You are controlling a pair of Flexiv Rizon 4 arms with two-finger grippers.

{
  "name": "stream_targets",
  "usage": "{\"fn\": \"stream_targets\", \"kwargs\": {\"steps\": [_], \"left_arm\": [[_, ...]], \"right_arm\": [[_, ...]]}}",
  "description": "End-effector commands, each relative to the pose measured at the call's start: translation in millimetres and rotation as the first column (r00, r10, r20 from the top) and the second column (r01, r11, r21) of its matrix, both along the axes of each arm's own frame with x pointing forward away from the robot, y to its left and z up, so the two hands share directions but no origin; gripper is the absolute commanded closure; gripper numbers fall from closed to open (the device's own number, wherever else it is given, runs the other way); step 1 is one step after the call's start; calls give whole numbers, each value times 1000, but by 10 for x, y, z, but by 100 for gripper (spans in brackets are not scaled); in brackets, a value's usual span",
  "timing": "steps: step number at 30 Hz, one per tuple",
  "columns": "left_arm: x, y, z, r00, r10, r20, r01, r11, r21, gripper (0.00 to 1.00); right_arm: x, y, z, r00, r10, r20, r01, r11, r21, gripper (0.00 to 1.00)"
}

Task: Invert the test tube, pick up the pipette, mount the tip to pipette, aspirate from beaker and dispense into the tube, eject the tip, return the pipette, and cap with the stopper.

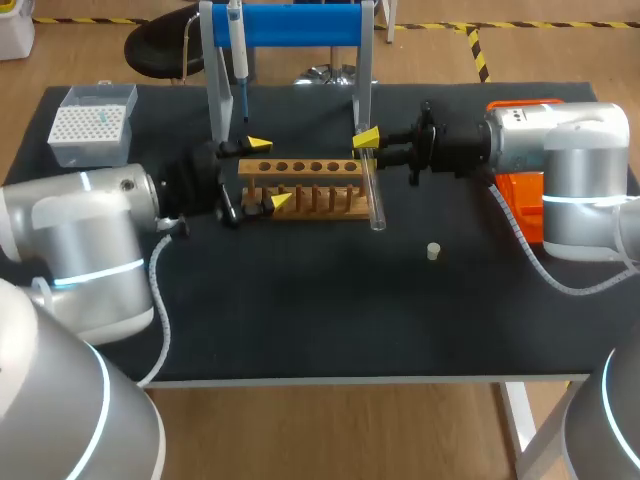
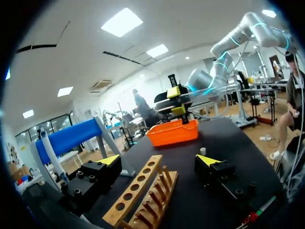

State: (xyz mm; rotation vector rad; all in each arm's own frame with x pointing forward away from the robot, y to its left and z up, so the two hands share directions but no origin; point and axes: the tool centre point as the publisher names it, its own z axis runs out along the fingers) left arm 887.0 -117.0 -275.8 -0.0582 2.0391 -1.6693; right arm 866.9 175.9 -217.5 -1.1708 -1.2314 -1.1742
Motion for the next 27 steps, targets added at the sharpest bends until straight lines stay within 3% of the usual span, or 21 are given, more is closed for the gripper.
{"fn": "stream_targets", "kwargs": {"steps": [1,5,6,7,8,9,11,12,16,20,27], "left_arm": [[-17,15,-65,950,-87,300,98,995,-22,0],[-17,15,-65,950,-87,300,98,995,-22,0],[-19,43,-5,913,-108,394,73,992,101,0],[-14,41,63,865,-114,489,57,990,131,0],[-22,25,117,797,-127,591,69,990,120,0],[-41,3,151,740,-130,660,60,990,128,0],[-60,-46,172,640,-195,743,31,973,228,0],[-63,-54,174,604,-213,768,44,971,235,0],[-107,-128,224,455,-313,834,4,937,349,0],[-201,-205,303,305,-374,876,-23,916,399,0],[-392,-283,410,144,-385,911,-44,918,395,0]], "right_arm": [[-7,-4,11,1000,-1,0,1,1000,-4,100],[-7,-4,11,1000,-1,0,1,1000,-4,100],[-7,-4,11,1000,-1,0,1,1000,-4,100],[-7,-4,11,1000,-1,0,1,1000,-4,100],[-7,-4,11,1000,-1,0,1,1000,-4,100],[-7,-4,11,1000,-1,0,1,1000,-4,100],[-7,-4,11,1000,-1,0,1,1000,-4,100],[-7,-4,11,1000,-1,0,1,1000,-4,100],[-7,-4,11,1000,-1,0,1,1000,-4,100],[-7,-4,11,1000,-1,0,1,1000,-4,100],[-7,-4,11,1000,-1,0,1,1000,-4,100]]}}
